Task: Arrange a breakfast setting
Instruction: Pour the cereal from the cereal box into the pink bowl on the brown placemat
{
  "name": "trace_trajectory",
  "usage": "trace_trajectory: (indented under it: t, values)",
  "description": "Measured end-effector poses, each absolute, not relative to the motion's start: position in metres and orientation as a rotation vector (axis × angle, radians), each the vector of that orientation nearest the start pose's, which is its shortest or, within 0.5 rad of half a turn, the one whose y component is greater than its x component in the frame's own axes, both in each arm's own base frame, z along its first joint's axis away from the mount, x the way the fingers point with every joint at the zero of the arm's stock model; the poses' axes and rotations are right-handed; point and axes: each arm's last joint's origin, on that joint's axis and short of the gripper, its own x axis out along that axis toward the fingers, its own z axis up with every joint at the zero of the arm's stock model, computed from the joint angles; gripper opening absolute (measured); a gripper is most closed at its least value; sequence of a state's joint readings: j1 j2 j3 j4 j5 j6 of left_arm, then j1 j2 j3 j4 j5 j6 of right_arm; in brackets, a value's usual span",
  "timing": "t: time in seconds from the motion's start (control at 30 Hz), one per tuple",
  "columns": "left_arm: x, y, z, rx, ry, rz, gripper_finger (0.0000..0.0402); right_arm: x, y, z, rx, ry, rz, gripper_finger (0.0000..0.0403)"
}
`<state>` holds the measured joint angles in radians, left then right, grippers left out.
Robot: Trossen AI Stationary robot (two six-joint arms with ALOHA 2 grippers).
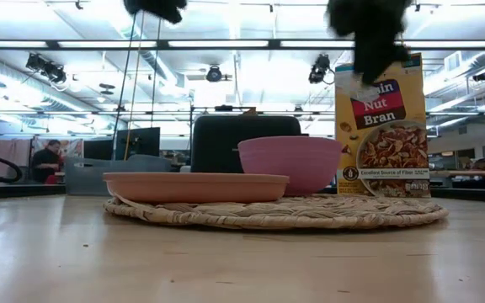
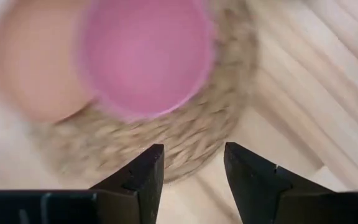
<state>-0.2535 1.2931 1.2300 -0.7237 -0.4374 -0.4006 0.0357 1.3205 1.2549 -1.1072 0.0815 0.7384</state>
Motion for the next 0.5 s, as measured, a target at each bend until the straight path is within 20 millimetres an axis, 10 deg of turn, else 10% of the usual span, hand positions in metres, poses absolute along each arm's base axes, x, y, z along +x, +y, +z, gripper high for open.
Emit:
trace_trajectory:
  t: [0.23,0.5]
  values:
    - [0.273,-0.06,0.322,-0.285,0.452,0.276,0.0207,0.186,0.089,0.341,0.564,1.075,-0.198,0.0186]
    - [0.283,-0.019,0.361,-0.291,0.182,0.343,0.0208,0.134,0.097,0.351,0.533,1.202,-0.088,0.0212]
